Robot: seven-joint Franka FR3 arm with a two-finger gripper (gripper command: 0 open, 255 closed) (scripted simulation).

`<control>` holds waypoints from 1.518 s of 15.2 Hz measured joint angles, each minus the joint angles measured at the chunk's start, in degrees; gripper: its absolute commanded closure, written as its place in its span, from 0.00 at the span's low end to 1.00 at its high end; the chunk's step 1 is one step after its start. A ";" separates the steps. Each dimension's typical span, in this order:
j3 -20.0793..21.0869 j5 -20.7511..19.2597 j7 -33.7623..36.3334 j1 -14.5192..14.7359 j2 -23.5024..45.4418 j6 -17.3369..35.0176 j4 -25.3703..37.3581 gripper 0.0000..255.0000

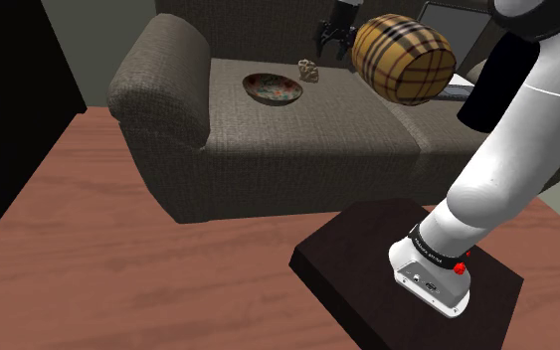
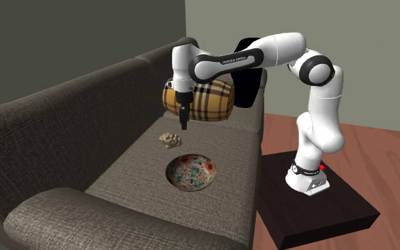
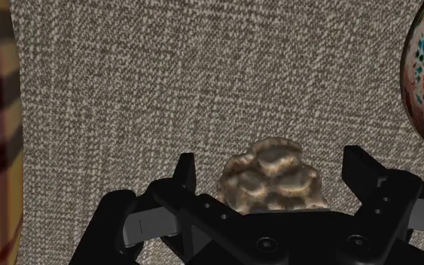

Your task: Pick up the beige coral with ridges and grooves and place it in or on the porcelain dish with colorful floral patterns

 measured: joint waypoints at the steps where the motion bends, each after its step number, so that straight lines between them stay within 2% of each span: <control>1: -0.29 0.86 -0.19 -0.61 2.71 -0.37 3.17 0.00; 3: -0.60 2.45 -0.02 -1.64 7.42 -1.01 8.77 0.00; 5: -0.67 3.22 0.15 -2.13 9.73 -1.16 11.31 0.00; 12: -0.52 3.63 -0.03 -1.84 10.05 3.52 7.52 0.00; 18: -0.53 3.75 -0.22 -1.82 9.84 4.23 7.05 0.00; 19: -0.53 3.76 -0.19 -1.81 9.96 4.19 7.23 1.00; 23: -0.26 5.11 -0.07 -1.54 9.11 5.48 7.83 1.00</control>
